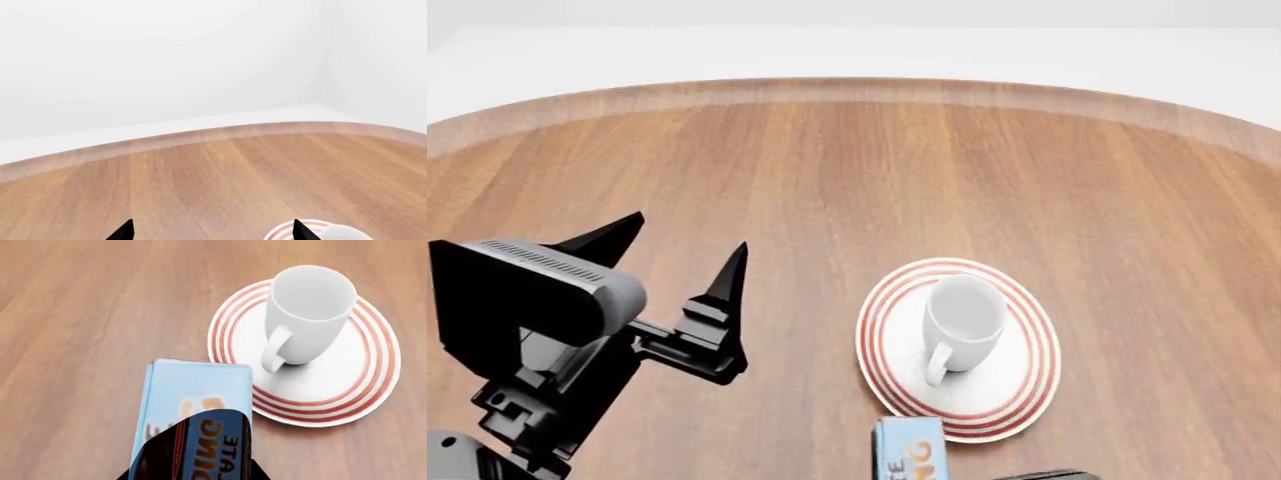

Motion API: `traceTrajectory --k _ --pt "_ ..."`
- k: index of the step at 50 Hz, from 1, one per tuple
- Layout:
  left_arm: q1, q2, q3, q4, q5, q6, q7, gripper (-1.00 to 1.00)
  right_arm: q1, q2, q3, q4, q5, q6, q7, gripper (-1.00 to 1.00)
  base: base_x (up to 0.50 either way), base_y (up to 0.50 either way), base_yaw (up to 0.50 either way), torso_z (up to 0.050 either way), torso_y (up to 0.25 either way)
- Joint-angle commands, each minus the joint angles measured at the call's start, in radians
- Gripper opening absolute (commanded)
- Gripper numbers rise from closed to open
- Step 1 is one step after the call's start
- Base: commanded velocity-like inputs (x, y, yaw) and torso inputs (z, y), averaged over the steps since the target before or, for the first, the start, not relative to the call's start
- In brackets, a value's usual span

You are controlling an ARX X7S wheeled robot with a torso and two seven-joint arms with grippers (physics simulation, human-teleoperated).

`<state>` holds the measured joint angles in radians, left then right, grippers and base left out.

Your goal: Pick up the white mug and put it on the plate, and put the chocolate pudding to the right of the plate.

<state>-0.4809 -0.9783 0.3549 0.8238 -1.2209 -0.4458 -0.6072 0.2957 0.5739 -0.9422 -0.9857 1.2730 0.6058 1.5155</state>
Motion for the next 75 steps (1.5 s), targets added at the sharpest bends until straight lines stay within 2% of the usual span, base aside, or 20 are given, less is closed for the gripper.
traceTrajectory --k 1,7,17,23,28,30,36,39,41,43,44,46,48,54,59,61,62,66,68,75 --pt "0.012 0.013 -0.029 0.005 0.013 0.014 0.029 1.0 0.257 0.114 -0.24 -0.061 -0.035 -0.22 0.055 -1.0 0.0 0.0 0.0 0.0 0.0" --pt "0.02 0.012 -0.032 0.003 0.015 0.02 0.029 1.0 0.498 0.226 -0.457 -0.061 -0.064 -0.429 0.055 -1.0 0.0 0.0 0.0 0.0 0.0" --pt "0.009 0.006 -0.034 0.017 -0.001 0.013 0.015 1.0 1.01 0.359 -0.952 -0.061 -0.081 -0.778 0.055 -1.0 0.0 0.0 0.0 0.0 0.0" --pt "0.008 0.003 -0.036 0.021 -0.005 0.013 0.012 1.0 1.431 0.36 -1.434 -0.061 -0.155 -1.057 0.055 -1.0 0.0 0.0 0.0 0.0 0.0" --pt "0.012 0.005 -0.035 0.015 0.001 0.017 0.017 1.0 1.971 0.286 -2.042 -0.061 -0.251 -1.43 0.055 -1.0 0.0 0.0 0.0 0.0 0.0" --pt "0.009 0.005 -0.035 0.017 -0.002 0.015 0.015 1.0 2.06 0.274 -2.146 -0.061 -0.27 -1.491 0.055 -1.0 0.0 0.0 0.0 0.0 0.0" --pt "-0.012 0.018 -0.024 0.015 -0.004 0.003 0.016 1.0 2.06 0.445 -1.935 -0.061 -0.18 -1.295 0.055 -1.0 0.0 0.0 0.0 0.0 0.0" --pt "-0.014 0.021 -0.02 0.012 -0.002 0.001 0.018 1.0 2.06 0.544 -1.777 -0.061 -0.096 -1.15 0.055 -1.0 0.0 0.0 0.0 0.0 0.0" --pt "-0.016 0.018 -0.023 0.016 -0.007 0.001 0.016 1.0 2.06 0.602 -1.635 -0.061 -0.012 -1.041 0.053 -1.0 0.0 0.0 0.0 0.0 0.0" --pt "-0.015 0.017 -0.023 0.017 -0.006 0.002 0.016 1.0 2.059 0.83 -1.335 -0.061 0.288 -0.741 -0.141 -1.0 0.0 0.0 0.0 0.0 0.0" --pt "-0.011 0.018 -0.022 0.012 0.0 0.004 0.02 1.0 2.055 0.893 -1.185 -0.061 0.362 -0.657 -0.176 -1.0 0.0 0.0 0.0 0.0 0.0" --pt "-0.009 0.02 -0.021 0.01 0.002 0.005 0.021 1.0 2.049 0.947 -1.019 -0.061 0.424 -0.563 -0.193 -1.0 0.0 0.0 0.0 0.0 0.0" --pt "-0.009 0.019 -0.021 0.011 0.001 0.005 0.02 1.0 2.038 0.97 -0.943 -0.061 0.435 -0.525 -0.209 -1.0 0.0 0.0 0.0 0.0 0.0" --pt "-0.01 0.014 -0.022 0.014 0.0 0.003 0.018 1.0 2.035 0.996 -0.834 -0.059 0.346 -0.416 -0.284 -1.0 0.0 0.0 0.0 0.0 0.0" --pt "-0.009 0.021 -0.015 0.011 0.009 0.0 0.021 1.0 1.979 0.993 -0.846 0.042 0.255 -0.484 -0.382 -1.0 0.0 0.0 0.0 0.0 0.0" --pt "-0.011 0.022 -0.013 0.01 0.009 -0.002 0.022 1.0 1.955 0.966 -0.859 0.098 0.231 -0.481 -0.391 -1.0 0.0 0.0 0.0 0.0 0.0" --pt "-0.013 0.022 -0.013 0.012 0.007 -0.003 0.021 1.0 1.909 0.956 -0.892 0.147 0.2 -0.614 -0.456 -1.0 0.0 0.0 0.0 0.0 0.0" --pt "-0.012 0.026 -0.009 0.009 0.013 -0.003 0.025 1.0 1.873 0.876 -0.915 0.259 0.164 -0.579 -0.454 -1.0 0.0 0.0 0.0 0.0 0.0" --pt "-0.016 0.03 -0.004 0.007 0.015 -0.007 0.024 1.0 1.844 0.844 -0.926 0.324 0.164 -0.623 -0.496 -1.0 0.0 0.0 0.0 0.0 0.0" --pt "-0.02 0.038 0.005 0.003 0.021 -0.012 0.029 1.0 1.812 0.739 -0.941 0.551 0.211 -0.591 -0.599 -1.0 0.0 0.0 0.0 0.0 0.0"
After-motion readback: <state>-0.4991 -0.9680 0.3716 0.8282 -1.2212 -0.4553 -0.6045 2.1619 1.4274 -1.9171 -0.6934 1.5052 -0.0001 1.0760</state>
